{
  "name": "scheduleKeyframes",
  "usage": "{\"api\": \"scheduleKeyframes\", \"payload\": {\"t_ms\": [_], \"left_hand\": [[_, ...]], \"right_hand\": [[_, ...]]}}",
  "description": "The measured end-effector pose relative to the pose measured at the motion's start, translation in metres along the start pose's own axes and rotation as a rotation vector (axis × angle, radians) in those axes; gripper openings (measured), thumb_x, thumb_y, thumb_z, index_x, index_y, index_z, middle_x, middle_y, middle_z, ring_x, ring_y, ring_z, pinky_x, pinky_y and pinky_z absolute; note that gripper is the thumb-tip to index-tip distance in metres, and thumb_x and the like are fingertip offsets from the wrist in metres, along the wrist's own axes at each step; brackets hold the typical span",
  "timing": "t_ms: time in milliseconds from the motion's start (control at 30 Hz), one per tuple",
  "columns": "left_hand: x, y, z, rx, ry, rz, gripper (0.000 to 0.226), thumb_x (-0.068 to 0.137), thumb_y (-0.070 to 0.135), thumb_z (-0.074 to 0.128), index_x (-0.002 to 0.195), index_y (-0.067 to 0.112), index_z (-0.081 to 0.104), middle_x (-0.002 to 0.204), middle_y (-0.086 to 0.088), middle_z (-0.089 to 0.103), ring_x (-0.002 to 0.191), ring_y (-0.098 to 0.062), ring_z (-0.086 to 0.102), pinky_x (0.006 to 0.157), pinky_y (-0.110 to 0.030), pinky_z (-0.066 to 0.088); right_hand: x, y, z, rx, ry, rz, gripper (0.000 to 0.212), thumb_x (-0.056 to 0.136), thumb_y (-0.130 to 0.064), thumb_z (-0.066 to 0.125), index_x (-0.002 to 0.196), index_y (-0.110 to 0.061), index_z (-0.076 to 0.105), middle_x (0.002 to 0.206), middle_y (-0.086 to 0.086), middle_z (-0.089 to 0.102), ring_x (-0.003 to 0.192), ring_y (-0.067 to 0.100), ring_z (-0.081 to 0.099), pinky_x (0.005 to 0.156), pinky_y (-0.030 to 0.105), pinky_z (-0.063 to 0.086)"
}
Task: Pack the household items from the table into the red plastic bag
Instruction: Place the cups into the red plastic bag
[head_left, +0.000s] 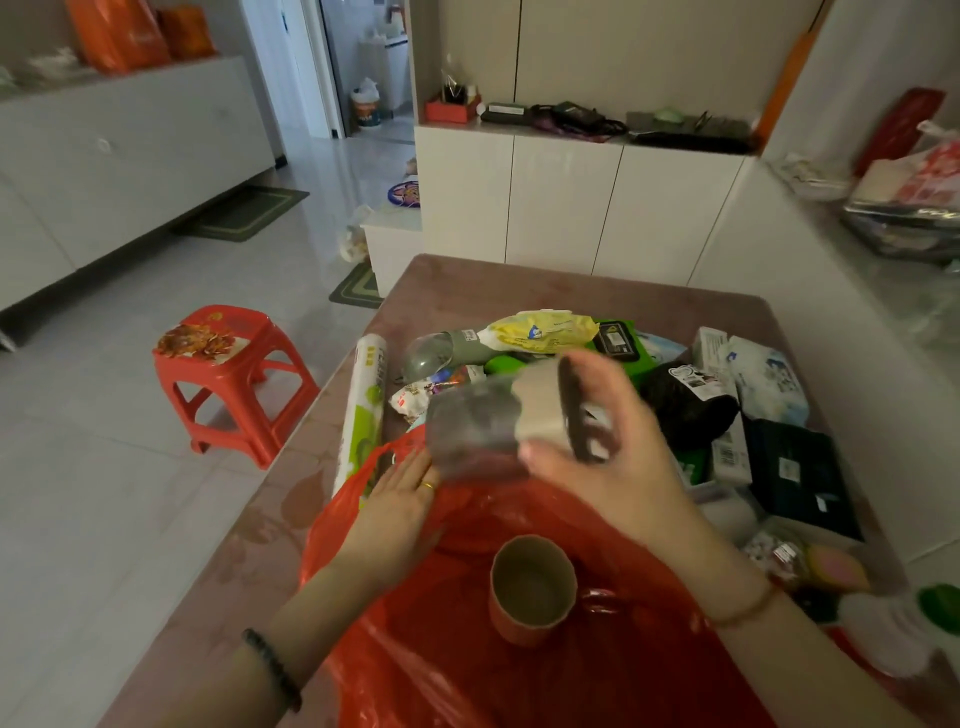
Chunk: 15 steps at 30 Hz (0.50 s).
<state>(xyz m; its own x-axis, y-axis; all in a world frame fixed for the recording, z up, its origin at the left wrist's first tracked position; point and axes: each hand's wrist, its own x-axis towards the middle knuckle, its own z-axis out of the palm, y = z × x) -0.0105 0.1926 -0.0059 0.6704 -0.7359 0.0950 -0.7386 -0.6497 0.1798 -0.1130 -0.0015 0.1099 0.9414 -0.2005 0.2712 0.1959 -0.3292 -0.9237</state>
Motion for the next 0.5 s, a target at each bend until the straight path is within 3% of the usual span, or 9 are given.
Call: {"api": "scheduleKeyframes", "payload": {"t_ms": [67,133,200,267,333,400,500], "left_hand": [[-0.002,-0.002,-0.007,-0.129,0.001,-0.092,0.055,0.088,0.032,0.049,0.138,0.012,0.036,0.134,-0.019,0.053,0.11,-0.038,0.061,0.087,-0.042,0.054],[-0.01,-0.003,-0.016,-0.198,-0.03,-0.21,0.066,0.087,0.019,0.054,0.145,0.021,0.023,0.142,-0.012,0.045,0.12,-0.035,0.054,0.097,-0.04,0.047],[-0.016,-0.004,-0.021,-0.222,-0.023,-0.234,0.063,0.084,0.014,0.055,0.142,0.017,0.033,0.134,-0.014,0.054,0.12,-0.032,0.054,0.097,-0.036,0.044],[-0.022,-0.005,-0.026,-0.244,-0.029,-0.279,0.054,0.085,0.013,0.054,0.137,0.016,0.042,0.128,-0.013,0.059,0.118,-0.031,0.055,0.095,-0.035,0.044],[-0.025,-0.007,-0.029,-0.284,-0.02,-0.32,0.042,0.085,0.012,0.054,0.127,0.012,0.052,0.12,-0.014,0.064,0.113,-0.031,0.058,0.089,-0.033,0.046],[-0.029,-0.005,-0.034,-0.283,0.017,-0.34,0.03,0.086,0.011,0.054,0.115,0.007,0.059,0.098,-0.013,0.07,0.103,-0.033,0.062,0.081,-0.031,0.045],[-0.035,-0.002,-0.04,-0.306,0.014,-0.286,0.024,0.086,0.01,0.055,0.11,0.006,0.062,0.066,0.013,0.05,0.092,-0.031,0.065,0.07,-0.025,0.039]], "right_hand": [[-0.037,-0.008,0.007,-0.041,-0.206,0.005,0.078,0.053,-0.042,0.079,0.122,-0.038,0.045,0.123,-0.028,0.051,0.115,-0.011,0.049,0.09,0.006,0.04],[-0.062,0.001,0.023,-0.211,-0.325,-0.023,0.079,0.054,-0.044,0.082,0.123,-0.042,0.043,0.128,-0.031,0.045,0.123,-0.015,0.038,0.101,0.008,0.032],[-0.073,0.013,0.044,-0.397,-0.422,-0.036,0.084,0.06,-0.044,0.08,0.13,-0.046,0.034,0.133,-0.029,0.03,0.124,-0.023,0.019,0.108,0.004,0.015],[-0.073,0.027,0.064,-0.532,-0.501,-0.039,0.087,0.067,-0.04,0.076,0.14,-0.038,0.029,0.14,-0.017,0.025,0.126,-0.016,0.017,0.104,-0.002,0.004],[-0.066,0.04,0.08,-0.634,-0.544,-0.08,0.087,0.07,-0.035,0.075,0.143,-0.03,0.028,0.146,-0.005,0.026,0.136,0.007,0.021,0.113,0.015,0.016],[-0.059,0.054,0.09,-0.788,-0.588,-0.139,0.085,0.07,-0.029,0.075,0.142,-0.024,0.03,0.146,0.005,0.029,0.138,0.023,0.024,0.114,0.035,0.024],[-0.053,0.068,0.096,-0.95,-0.644,-0.137,0.082,0.075,-0.024,0.071,0.144,-0.024,0.026,0.153,0.007,0.02,0.143,0.028,0.013,0.116,0.046,0.009]]}}
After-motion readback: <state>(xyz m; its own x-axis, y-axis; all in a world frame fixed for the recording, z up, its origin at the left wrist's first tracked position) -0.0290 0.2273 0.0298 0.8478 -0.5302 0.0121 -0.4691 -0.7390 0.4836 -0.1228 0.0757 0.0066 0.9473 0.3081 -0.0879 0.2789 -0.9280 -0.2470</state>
